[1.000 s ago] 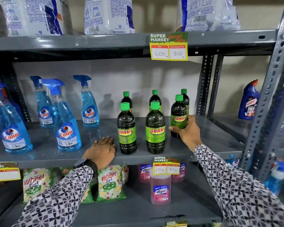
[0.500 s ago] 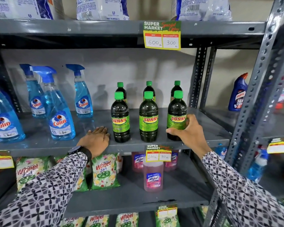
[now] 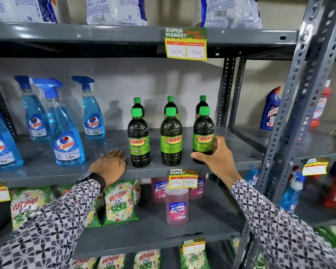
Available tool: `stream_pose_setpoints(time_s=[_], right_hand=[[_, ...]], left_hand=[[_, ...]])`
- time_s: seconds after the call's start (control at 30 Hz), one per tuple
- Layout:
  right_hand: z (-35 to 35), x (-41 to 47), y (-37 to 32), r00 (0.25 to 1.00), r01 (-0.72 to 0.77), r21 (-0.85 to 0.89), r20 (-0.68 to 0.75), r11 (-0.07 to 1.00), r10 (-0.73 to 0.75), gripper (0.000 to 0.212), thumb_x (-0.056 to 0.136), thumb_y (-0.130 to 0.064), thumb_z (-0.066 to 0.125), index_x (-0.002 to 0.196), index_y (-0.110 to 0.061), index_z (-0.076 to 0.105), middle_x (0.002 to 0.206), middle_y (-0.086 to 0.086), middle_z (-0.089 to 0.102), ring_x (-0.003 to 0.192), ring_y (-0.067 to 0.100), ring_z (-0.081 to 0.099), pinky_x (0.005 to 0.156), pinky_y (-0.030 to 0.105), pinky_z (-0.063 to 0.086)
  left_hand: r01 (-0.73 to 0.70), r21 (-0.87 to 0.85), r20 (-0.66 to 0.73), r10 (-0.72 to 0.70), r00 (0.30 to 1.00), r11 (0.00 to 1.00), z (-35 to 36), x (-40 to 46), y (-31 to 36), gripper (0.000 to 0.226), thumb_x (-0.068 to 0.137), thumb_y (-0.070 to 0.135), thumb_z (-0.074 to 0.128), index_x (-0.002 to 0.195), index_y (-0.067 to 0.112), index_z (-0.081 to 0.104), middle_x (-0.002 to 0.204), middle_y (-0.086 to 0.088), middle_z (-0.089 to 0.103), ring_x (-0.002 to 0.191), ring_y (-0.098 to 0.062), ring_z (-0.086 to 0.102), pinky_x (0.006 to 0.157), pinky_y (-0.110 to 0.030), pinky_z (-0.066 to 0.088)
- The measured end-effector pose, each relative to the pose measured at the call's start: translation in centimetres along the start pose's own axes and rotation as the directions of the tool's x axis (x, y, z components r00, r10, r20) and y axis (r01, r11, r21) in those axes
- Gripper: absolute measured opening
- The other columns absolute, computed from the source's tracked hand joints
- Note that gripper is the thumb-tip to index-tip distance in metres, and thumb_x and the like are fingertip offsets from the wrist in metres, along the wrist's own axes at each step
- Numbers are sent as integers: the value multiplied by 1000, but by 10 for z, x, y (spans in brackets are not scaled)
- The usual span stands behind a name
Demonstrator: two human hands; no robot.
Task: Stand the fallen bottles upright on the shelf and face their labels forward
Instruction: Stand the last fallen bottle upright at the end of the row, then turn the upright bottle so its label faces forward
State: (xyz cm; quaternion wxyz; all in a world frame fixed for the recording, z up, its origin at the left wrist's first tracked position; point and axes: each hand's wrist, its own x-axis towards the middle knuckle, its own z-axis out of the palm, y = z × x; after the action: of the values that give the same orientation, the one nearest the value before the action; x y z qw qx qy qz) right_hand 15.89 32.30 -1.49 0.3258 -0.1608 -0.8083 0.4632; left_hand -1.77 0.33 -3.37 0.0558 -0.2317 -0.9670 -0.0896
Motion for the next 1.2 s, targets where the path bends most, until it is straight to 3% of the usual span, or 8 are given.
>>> stream_pose_setpoints(time_s=[0.1, 0.23, 0.37, 0.47, 0.53, 0.63, 0.93, 1.2], right_hand=[[3, -16, -6, 985, 53, -45, -161, 998, -60, 92, 79, -51, 88, 153, -21, 43, 145, -1, 55, 132, 16, 55, 112, 44, 48], [26, -43, -31, 837, 316, -139, -424, 939, -345, 28, 95, -27, 75, 118, -16, 62, 106, -4, 59, 98, 11, 59, 89, 37, 54], [84, -64, -64, 924, 377, -78, -36, 923, -380, 18, 99, -15, 70, 117, -16, 72, 104, -9, 72, 92, -5, 67, 83, 20, 54], [127, -69, -74, 941, 289, -110, 214, 951, -261, 58, 103, -17, 63, 158, -11, 44, 156, 6, 54, 142, 21, 54, 117, 37, 42], [143, -66, -78, 944, 247, -128, 255, 961, -209, 74, 104, -13, 62, 167, -10, 23, 169, 8, 36, 157, 25, 34, 125, 37, 28], [154, -56, -78, 953, 198, -42, 243, 979, -182, 75, 98, -2, 67, 162, -15, 32, 154, 7, 55, 140, 19, 53, 114, 34, 41], [164, -52, -73, 963, 140, 115, 217, 983, -163, 74, 89, -2, 81, 153, -18, 47, 137, -4, 69, 124, 8, 68, 109, 35, 54], [162, -61, -76, 953, 174, 159, 221, 972, -206, 73, 92, 0, 77, 155, -22, 47, 124, -32, 59, 111, -28, 57, 107, 15, 49]], left_hand=[[39, -146, -148, -61, 987, 988, -2, -11, -1, 47, 103, 45, 35, 137, 24, 58, 148, -11, 57, 132, -31, 56, 110, -44, 45], [-40, -694, -279, -216, 936, 719, -14, -23, 3, 37, 100, 29, 58, 135, 20, 65, 132, -4, 69, 120, -20, 63, 103, -32, 47], [-141, -877, -220, -124, 967, 459, -24, -31, 5, 47, 96, 18, 67, 142, 18, 57, 129, 0, 67, 109, 0, 62, 97, -20, 51], [-149, -905, -147, 35, 989, 398, -27, -33, 13, 65, 94, 14, 70, 152, 22, 42, 140, 2, 59, 116, 0, 59, 87, -14, 53], [-168, -907, -133, 117, 984, 387, -28, -32, 18, 70, 91, 14, 73, 152, 25, 40, 147, 2, 56, 128, -11, 59, 104, -29, 51], [-188, -896, -134, 159, 978, 402, -28, -30, 19, 77, 87, 17, 76, 154, 28, 39, 147, 3, 57, 132, -14, 58, 116, -43, 43], [-281, -813, -231, 160, 960, 510, -24, -37, -5, 75, 91, 10, 72, 155, 25, 36, 133, 15, 61, 112, 19, 59, 90, -4, 45], [-287, -796, -255, 133, 958, 533, -14, -41, -6, 71, 94, 17, 69, 155, 35, 37, 138, 17, 62, 125, 4, 60, 110, -22, 44]])
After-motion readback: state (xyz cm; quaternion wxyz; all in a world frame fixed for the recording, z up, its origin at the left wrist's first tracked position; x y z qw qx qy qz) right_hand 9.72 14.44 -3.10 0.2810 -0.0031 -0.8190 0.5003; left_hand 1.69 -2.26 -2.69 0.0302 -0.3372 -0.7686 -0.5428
